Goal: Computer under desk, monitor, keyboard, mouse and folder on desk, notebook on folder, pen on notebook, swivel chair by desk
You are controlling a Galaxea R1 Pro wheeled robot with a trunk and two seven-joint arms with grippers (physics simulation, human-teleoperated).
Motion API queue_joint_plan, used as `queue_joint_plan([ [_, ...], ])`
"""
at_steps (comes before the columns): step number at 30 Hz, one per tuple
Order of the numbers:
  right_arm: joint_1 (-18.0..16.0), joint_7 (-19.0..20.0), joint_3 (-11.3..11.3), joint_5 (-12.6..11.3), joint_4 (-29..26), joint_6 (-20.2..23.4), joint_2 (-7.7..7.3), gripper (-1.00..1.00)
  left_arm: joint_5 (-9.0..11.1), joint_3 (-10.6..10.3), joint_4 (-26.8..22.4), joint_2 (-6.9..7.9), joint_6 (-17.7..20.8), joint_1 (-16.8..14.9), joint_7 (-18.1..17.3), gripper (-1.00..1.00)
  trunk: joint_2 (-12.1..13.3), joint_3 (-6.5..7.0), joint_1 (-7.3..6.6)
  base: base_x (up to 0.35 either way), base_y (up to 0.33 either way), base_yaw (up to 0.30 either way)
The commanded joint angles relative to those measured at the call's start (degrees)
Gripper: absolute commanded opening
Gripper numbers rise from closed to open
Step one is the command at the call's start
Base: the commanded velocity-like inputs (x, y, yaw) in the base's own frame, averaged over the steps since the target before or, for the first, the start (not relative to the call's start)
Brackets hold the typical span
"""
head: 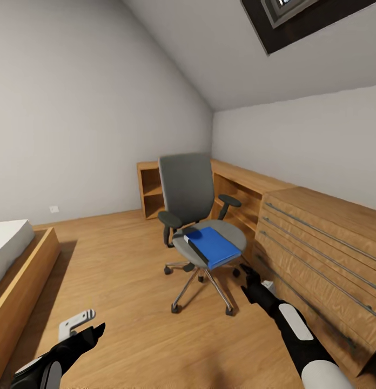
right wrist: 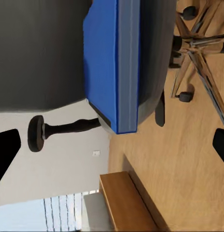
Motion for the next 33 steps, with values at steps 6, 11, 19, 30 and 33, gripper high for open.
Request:
queue_joint_plan([
  [6,-0.04,0.18,-0.09,-2.13,-0.1,2.08,-0.09,1.0,0.3,0.15,-0.05,-0.08,0.32,-0.06,-0.19,1.0,-2.45,-1.14,1.31,0.0,0.0,0.0],
  [11,-0.04,0.28,0.25,-2.25,-0.24,0.7,0.1,1.0,0.3,0.1,-0.05,-0.08,0.32,-0.06,-0.19,1.0,-4.45,-2.04,2.41,0.0,0.0,0.0],
  [19,-0.04,0.39,2.27,-2.32,-0.46,-5.17,0.29,1.0,0.3,0.08,-0.05,-0.08,0.33,-0.06,-0.19,1.0,-7.66,-3.47,4.17,0.0,0.0,0.0],
  [30,-0.04,6.1,4.8,-2.47,-0.56,-5.83,1.32,1.0,0.3,-0.16,-0.05,-0.08,0.32,-0.06,-0.37,1.0,-9.67,-4.37,5.27,0.0,0.0,0.0],
  [33,-0.04,8.03,5.93,-2.5,-0.56,-5.84,1.38,1.0,0.3,-0.65,-0.05,-0.08,0.32,-0.06,-0.42,1.0,-9.67,-4.37,5.27,0.0,0.0,0.0],
])
